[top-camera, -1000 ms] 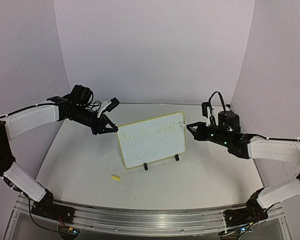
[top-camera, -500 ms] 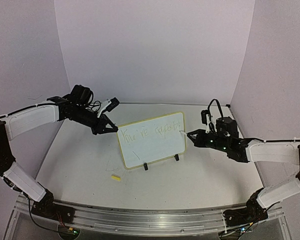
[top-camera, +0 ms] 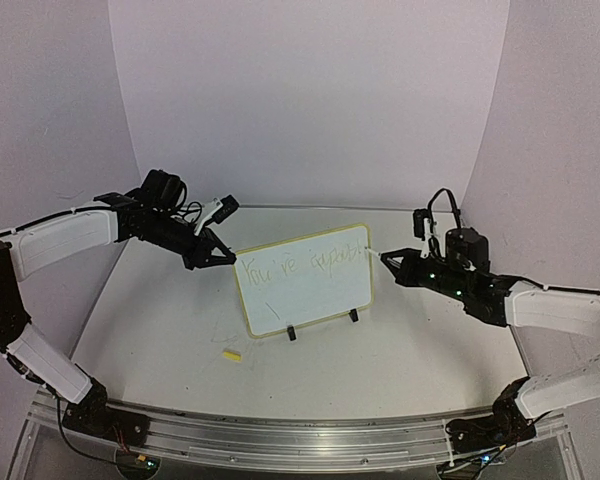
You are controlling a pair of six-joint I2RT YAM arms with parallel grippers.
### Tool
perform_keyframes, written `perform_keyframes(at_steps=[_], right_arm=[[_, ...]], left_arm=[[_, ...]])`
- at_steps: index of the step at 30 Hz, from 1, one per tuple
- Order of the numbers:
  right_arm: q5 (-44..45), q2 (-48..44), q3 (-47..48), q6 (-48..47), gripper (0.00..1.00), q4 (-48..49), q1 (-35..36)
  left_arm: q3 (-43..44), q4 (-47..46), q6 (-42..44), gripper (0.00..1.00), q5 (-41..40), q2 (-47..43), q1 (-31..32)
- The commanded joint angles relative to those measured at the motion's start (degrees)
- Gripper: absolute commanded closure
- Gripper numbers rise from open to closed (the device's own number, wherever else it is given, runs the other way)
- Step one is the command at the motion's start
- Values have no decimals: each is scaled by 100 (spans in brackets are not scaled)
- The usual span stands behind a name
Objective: Write a sentence on the whiteboard
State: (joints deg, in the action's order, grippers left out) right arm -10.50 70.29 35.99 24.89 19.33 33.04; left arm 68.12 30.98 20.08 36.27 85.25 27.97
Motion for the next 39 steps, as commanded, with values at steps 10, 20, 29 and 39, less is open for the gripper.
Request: perform_keyframes(at_steps=[10,20,29,39], right_arm=[[195,385,306,-103,100,91,-17],[590,231,302,-106,100,88,-18],[461,319,546,-247,100,131,-22],[101,658,497,-189,100,141,-16]], left_arm=[[53,80,262,100,-180,72,22],[60,76,260,100,-170,70,19],[61,81,260,100,-173,70,20],[62,79,266,100,-173,88,17]])
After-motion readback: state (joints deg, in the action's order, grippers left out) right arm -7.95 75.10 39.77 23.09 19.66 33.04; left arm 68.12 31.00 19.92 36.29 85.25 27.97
